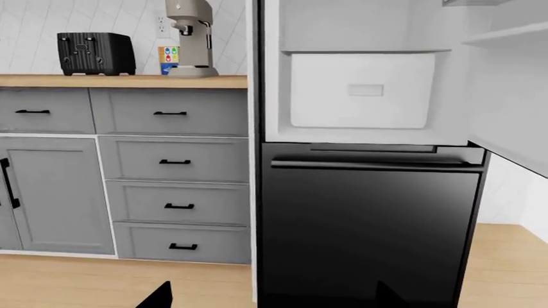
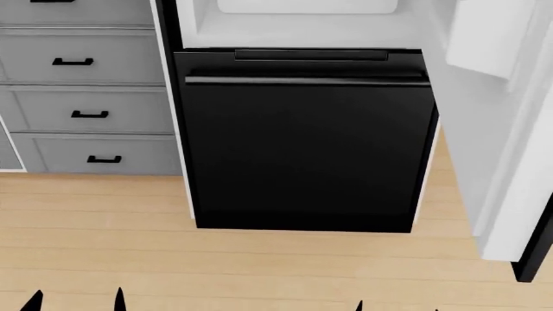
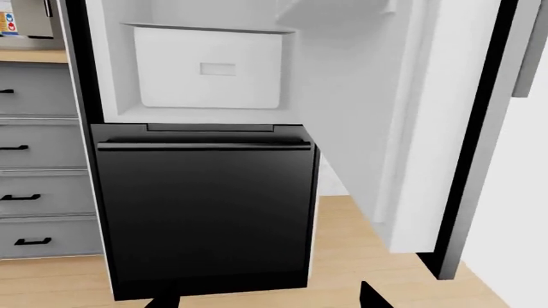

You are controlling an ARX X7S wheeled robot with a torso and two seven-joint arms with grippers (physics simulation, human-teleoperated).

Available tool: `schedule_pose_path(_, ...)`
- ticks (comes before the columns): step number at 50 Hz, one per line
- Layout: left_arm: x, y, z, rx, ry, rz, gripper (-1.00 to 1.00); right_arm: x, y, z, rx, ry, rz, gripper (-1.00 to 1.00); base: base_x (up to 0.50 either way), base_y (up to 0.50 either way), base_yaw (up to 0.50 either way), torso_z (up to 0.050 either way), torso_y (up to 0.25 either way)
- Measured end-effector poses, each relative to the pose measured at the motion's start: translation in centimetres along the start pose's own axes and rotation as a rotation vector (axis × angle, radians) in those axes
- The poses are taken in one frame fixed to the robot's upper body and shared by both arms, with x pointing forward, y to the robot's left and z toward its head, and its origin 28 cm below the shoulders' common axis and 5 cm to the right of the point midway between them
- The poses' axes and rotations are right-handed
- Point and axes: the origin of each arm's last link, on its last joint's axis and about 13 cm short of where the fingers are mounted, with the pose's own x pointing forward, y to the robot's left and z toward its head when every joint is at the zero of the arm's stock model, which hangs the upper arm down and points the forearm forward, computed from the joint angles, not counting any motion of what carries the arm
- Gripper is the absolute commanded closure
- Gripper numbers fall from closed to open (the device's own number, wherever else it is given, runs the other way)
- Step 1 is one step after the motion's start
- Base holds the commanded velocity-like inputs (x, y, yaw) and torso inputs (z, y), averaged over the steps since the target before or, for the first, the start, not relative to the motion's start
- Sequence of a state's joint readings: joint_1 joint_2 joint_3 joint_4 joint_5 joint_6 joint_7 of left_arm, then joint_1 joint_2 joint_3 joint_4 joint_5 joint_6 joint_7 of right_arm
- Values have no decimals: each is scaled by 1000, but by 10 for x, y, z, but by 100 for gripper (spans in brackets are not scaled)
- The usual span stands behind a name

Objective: Close the fridge door

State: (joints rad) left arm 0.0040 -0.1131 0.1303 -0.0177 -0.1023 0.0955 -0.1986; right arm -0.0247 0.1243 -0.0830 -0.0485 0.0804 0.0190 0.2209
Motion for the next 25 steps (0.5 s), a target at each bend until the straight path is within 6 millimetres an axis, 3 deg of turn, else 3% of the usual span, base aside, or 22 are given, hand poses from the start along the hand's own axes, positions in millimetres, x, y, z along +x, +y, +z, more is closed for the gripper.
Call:
schedule_pose_path(10,0,0,0,-2,0,2,-100,-1,-1,0,1,-4,-3,-100,-404,-327,0,0,0)
schedule_pose_path(25,1,0,0,-9,5,3,-100,-3,-4,3,-11,-20,-12,-100,-168,-499,0,0,0)
